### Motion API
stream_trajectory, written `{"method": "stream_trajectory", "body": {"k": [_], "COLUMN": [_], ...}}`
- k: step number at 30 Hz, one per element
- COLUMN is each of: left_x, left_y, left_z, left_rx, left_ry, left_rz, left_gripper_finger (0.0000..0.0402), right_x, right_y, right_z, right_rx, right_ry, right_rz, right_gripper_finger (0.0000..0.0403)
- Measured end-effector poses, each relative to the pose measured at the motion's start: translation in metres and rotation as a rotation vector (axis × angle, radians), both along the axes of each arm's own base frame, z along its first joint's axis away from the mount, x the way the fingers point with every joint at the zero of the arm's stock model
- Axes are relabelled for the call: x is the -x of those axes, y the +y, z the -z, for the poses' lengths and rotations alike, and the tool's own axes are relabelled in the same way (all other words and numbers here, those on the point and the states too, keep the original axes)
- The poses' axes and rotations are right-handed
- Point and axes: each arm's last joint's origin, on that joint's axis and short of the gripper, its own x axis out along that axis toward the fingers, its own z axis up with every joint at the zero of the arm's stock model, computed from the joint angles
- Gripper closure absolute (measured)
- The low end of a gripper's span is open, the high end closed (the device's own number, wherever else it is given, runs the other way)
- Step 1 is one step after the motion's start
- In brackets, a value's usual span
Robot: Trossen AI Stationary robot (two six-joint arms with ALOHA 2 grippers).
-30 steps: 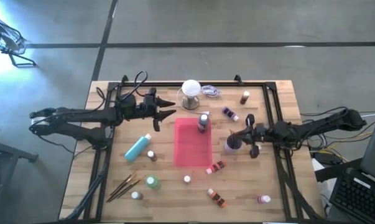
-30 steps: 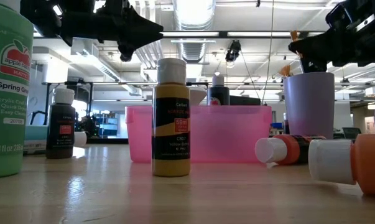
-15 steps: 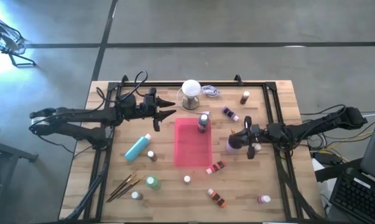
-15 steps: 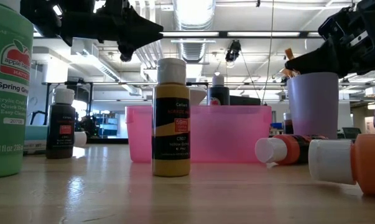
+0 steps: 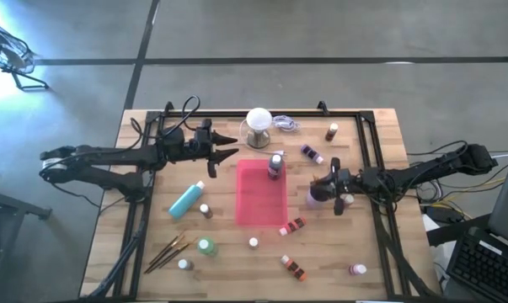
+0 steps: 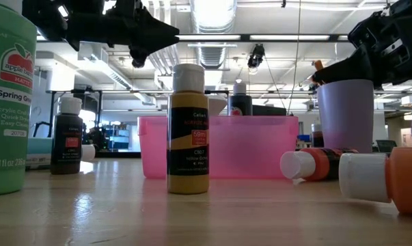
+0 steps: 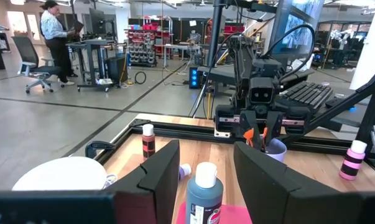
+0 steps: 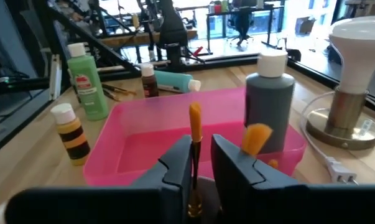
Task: Pick & Place Paint Supplies
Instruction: Put the orange paintbrush into the purple cup, then put the large blue paint bottle into the red bin
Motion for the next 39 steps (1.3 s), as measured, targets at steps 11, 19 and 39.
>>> {"method": "stream_trajectory", "body": {"k": [11, 19, 39], "left_x": [0.000, 0.000, 0.026], "left_y": [0.000, -0.001, -0.018], "left_z": [0.000, 0.004, -0.014], "left_rx": [0.000, 0.104, 0.378], "left_ry": [0.001, 0.023, 0.628], "left_rz": [0.000, 0.031, -0.320], "left_gripper_finger": [0.0245, 0.0245, 0.0245], "right_x": [-0.010, -0.021, -0.018], "right_y": [0.001, 0.001, -0.050], "right_z": [-0.031, -0.079, -0.152], "right_rx": [0.033, 0.221, 0.353], "right_ry": [-0.093, -0.183, 0.102], "right_rz": [0.004, 0.075, 0.632], "right_gripper_finger": [0.0267, 0.0226, 0.0217]}}
